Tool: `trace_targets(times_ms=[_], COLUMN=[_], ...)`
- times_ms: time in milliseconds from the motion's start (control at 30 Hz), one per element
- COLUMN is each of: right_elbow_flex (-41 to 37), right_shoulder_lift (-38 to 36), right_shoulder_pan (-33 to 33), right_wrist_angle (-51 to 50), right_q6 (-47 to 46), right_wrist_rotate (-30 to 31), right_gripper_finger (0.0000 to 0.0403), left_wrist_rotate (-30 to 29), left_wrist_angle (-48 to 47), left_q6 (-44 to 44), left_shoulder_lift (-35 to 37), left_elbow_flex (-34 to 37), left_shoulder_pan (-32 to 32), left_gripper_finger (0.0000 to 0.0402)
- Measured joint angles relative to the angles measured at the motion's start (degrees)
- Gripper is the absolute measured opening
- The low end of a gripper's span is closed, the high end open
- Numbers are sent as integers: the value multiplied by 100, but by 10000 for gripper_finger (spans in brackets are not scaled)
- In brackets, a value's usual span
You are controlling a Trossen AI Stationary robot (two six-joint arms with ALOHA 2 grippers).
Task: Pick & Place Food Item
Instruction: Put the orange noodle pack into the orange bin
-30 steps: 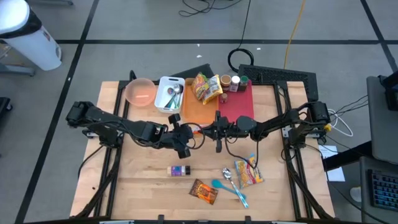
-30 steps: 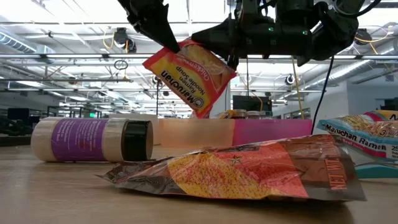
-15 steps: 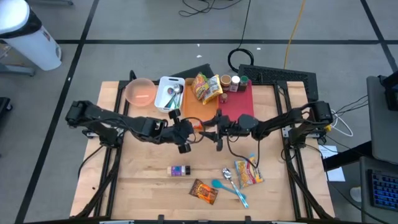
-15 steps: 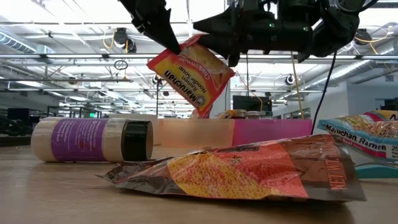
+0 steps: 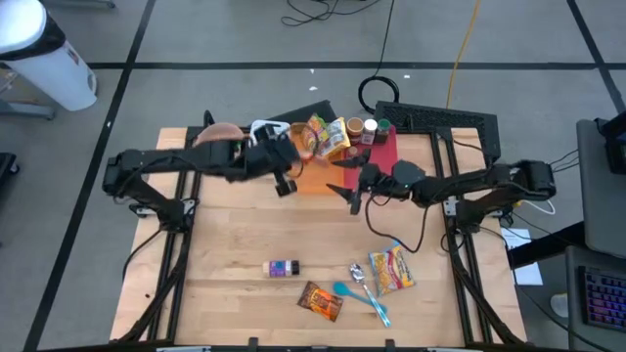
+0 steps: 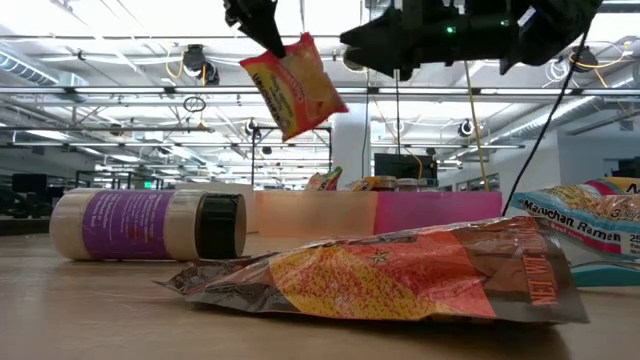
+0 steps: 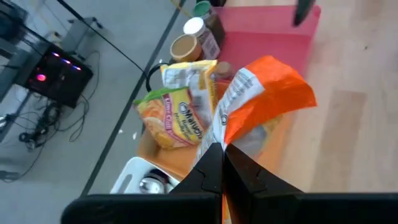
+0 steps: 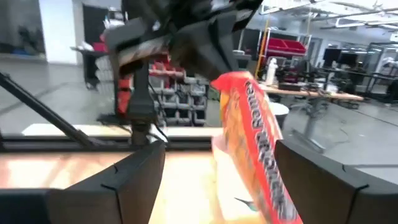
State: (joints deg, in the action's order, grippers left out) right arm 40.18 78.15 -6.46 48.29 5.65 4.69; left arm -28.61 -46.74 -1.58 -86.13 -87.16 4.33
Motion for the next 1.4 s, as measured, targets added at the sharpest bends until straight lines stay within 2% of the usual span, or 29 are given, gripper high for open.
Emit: trace_targets(times_ms=[167, 267, 533, 633, 767, 900, 1067, 1400], right_elbow_flex=[-401, -683, -1307, -1412, -1539, -1612, -1613, -1613], right_shoulder_lift=[-384, -607, -1133, -1268, -1400, -1443, -1443, -1443], right_shoulder_pan=[-177, -253, -372, -376, -376, -376, -396, -634], right_wrist_angle=[-111, -93, -116, -98, -120, -123, -270, -532], right_q6=[107, 96, -325, -344, -367, -372, -362, -337], right_wrist_rotate=[-1, 0, -9, -2, -2, 2, 22, 141], right_gripper_finger=[292, 287, 283, 283, 283, 283, 279, 276], left_wrist_rotate=[613, 1235, 2154, 2156, 1852, 1791, 1892, 2015], left_wrist_angle=[-77, -80, 455, 681, 610, 435, 348, 196], left_q6=[-655, -1431, -3158, -3876, -4687, -5334, -5790, -6339], left_shoulder_lift=[-8, -9, -318, -619, -1121, -1610, -2024, -2512], left_elbow_flex=[-170, -156, -155, -180, -436, -743, -1080, -1132], left_shoulder_pan=[827, 1364, 2345, 2471, 2610, 2705, 2739, 2940], left_gripper_finger=[1, 1, 1, 1, 1, 1, 1, 1])
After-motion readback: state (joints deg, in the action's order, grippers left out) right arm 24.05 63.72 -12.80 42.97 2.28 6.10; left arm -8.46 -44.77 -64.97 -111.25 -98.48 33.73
